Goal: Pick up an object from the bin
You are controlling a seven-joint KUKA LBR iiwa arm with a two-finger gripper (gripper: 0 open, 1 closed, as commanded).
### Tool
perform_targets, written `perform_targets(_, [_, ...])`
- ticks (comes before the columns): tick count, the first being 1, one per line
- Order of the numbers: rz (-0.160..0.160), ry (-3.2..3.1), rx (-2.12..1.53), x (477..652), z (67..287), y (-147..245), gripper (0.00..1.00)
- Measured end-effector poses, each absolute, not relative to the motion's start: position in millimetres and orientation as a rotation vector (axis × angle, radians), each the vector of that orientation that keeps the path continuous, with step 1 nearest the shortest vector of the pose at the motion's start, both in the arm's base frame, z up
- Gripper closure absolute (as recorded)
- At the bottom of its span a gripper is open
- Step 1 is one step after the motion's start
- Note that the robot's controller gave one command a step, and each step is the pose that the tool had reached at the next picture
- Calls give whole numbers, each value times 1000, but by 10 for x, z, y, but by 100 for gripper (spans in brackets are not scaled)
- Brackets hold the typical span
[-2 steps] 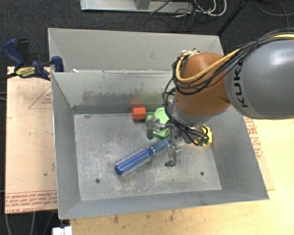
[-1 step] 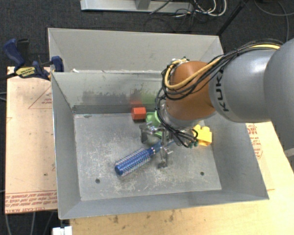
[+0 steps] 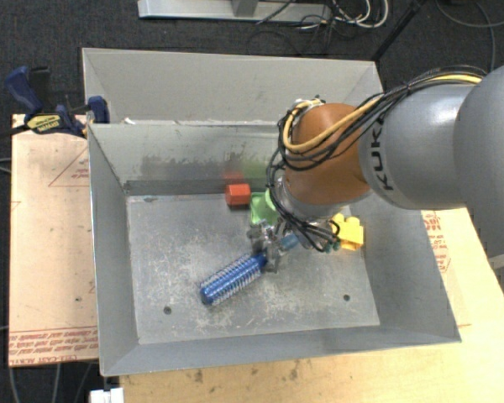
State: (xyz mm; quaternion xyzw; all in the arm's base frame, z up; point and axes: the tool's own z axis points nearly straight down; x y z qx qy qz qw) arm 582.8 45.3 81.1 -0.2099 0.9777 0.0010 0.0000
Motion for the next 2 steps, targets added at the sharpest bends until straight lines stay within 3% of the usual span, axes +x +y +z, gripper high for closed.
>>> perform_targets(1, [-4,3072,-602,6073,1762,51,100])
perform_targets(2, [-2,3065,-633,6116,2533,154,100])
